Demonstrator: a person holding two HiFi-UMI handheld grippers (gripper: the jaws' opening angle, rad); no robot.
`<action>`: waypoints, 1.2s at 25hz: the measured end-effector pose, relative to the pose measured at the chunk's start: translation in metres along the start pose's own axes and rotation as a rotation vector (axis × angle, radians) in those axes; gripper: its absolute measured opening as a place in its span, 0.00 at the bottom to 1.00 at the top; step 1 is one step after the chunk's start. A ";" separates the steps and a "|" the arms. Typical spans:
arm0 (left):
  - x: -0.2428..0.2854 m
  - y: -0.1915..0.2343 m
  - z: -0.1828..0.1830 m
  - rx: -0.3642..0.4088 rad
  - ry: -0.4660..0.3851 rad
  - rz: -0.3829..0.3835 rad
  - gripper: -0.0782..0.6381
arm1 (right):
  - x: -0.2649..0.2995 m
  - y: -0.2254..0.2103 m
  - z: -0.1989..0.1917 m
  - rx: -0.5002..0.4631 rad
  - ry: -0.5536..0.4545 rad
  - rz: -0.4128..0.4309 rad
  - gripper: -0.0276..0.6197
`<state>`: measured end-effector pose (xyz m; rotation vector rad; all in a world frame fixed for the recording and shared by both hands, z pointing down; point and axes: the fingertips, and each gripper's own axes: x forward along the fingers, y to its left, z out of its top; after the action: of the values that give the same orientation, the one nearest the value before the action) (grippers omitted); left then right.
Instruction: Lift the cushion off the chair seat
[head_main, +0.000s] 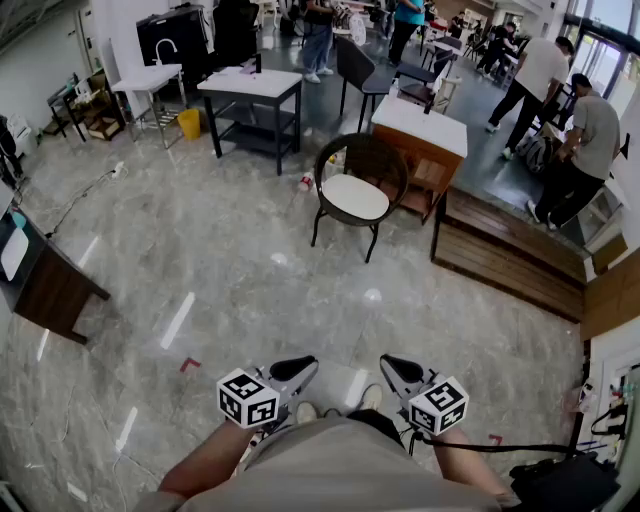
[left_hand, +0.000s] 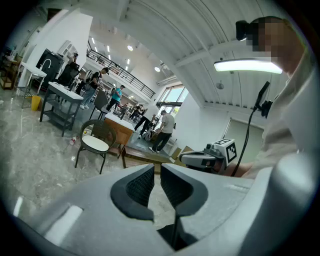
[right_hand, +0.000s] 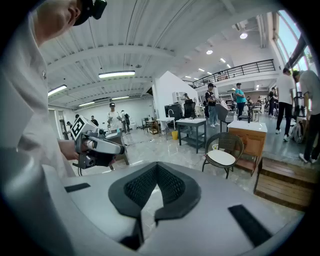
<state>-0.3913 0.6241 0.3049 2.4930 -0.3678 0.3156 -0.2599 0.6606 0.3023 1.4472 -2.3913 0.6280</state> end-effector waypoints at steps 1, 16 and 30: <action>0.014 0.009 0.016 0.017 -0.019 -0.010 0.17 | 0.007 -0.016 0.013 -0.024 -0.020 -0.013 0.06; 0.145 0.057 0.083 0.014 0.007 -0.019 0.17 | 0.042 -0.159 0.053 -0.014 -0.038 -0.028 0.06; 0.299 0.082 0.177 0.056 0.007 0.057 0.20 | 0.046 -0.323 0.113 -0.041 -0.115 -0.005 0.20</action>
<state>-0.1145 0.3989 0.2979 2.5393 -0.4327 0.3625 0.0038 0.4387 0.2963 1.5106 -2.4704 0.5047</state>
